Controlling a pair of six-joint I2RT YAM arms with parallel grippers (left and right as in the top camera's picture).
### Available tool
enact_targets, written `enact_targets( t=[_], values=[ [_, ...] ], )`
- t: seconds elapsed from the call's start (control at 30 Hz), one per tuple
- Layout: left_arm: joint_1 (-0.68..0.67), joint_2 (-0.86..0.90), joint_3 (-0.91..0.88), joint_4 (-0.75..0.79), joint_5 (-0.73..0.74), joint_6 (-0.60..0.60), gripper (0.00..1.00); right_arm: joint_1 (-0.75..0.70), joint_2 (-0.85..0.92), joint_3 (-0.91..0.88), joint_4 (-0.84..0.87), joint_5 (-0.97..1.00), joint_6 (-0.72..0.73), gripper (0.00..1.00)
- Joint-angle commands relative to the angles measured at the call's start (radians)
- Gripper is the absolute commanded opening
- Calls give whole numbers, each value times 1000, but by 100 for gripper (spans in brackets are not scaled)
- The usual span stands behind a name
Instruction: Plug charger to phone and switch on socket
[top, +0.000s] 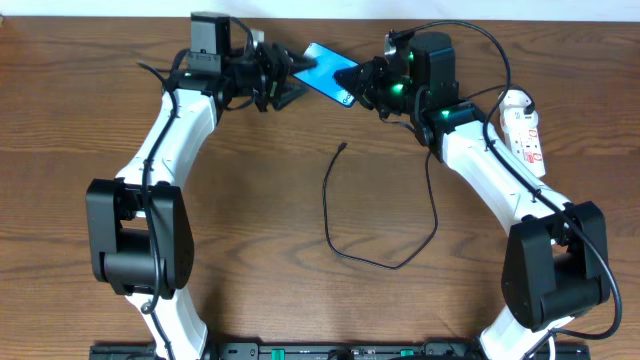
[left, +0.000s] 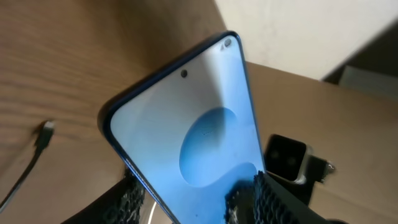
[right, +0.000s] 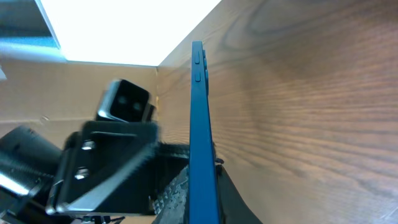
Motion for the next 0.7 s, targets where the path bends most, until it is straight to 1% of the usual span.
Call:
enact_targets(
  t=[0.0, 0.17, 0.3, 0.5, 0.67],
  values=[
    [7, -24, 18, 73, 66, 0, 55, -2, -9, 12, 39, -32, 109, 1],
    [8, -24, 18, 108, 66, -30, 55, -2, -9, 12, 95, -32, 172, 1],
    [8, -24, 18, 137, 62, -64, 56, -2, -9, 12, 100, -36, 207, 1],
    [8, -24, 18, 277, 63, -138, 56, -2, -9, 12, 120, -40, 231, 1],
    [11, -24, 18, 291, 53, -138, 56, -1, -9, 12, 164, -39, 251, 1]
  ],
)
